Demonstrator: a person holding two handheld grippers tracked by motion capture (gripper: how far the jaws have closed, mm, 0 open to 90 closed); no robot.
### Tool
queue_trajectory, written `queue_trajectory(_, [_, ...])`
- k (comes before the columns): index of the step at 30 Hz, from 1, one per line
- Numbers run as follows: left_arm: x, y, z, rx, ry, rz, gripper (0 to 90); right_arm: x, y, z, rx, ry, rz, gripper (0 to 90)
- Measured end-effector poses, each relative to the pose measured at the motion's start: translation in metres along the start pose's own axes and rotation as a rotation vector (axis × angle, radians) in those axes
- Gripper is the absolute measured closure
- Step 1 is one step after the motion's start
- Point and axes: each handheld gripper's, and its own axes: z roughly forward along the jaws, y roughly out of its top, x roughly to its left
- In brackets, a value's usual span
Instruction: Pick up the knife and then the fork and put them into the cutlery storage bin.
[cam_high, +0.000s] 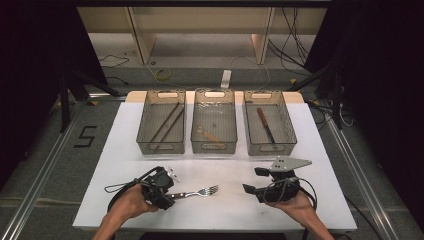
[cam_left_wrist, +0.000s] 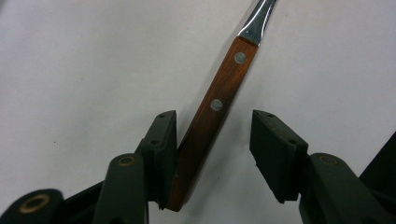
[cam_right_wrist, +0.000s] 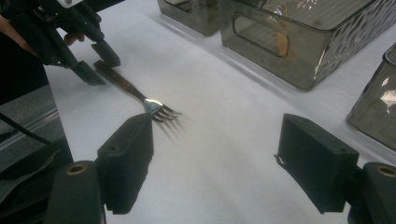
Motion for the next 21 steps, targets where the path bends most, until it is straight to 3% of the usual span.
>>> queue_trajectory(5, [0.0014,0.0031,0.0049,0.032,-0.001,0.013,53.5,0.0003,0.0000,0.0007,0.003,0.003,-0.001,27.4])
queue_trajectory(21, [-0.0008,0.0060,0.0048,0.048,-0.031,0.043,72.6,0.0005,0.0006,0.0004,0.007,0.004,-0.006,27.7])
